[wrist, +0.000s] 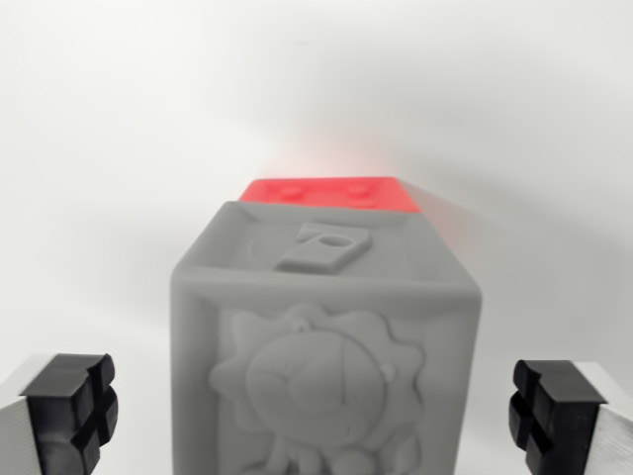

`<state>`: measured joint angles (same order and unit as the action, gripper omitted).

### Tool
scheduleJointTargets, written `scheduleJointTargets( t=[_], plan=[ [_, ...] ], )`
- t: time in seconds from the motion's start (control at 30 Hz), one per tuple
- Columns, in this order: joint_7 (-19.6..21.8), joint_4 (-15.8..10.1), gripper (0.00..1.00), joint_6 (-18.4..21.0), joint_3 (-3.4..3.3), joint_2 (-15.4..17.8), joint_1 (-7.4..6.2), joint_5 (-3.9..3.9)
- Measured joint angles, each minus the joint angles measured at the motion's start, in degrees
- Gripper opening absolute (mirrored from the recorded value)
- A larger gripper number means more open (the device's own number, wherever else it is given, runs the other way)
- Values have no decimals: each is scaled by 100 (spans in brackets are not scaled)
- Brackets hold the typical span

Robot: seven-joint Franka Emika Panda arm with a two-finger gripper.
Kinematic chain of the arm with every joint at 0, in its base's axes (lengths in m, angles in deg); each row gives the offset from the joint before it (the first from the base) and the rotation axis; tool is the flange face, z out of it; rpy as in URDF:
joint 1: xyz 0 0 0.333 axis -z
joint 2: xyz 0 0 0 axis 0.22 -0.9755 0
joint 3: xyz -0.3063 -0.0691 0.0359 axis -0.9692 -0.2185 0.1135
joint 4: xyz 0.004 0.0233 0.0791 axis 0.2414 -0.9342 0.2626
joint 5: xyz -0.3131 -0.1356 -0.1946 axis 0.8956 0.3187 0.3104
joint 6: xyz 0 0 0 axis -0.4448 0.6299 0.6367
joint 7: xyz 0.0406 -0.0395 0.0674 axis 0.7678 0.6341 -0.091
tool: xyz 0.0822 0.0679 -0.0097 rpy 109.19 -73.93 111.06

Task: Destack cube

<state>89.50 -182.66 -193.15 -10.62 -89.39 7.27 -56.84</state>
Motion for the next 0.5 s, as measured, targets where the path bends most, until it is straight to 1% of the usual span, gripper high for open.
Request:
scheduleJointTargets(
  t=[0.17,0.3,0.43,0.47,0.5],
  plan=[
    [46,25,100,-199,-32,-224,-12,65],
    [73,37,100,-289,-52,-327,-24,97],
    [88,45,100,-348,-70,-389,-40,113],
    [89,46,0,-356,-73,-396,-42,114],
    [89,46,0,-359,-74,-397,-43,114]
  ],
)
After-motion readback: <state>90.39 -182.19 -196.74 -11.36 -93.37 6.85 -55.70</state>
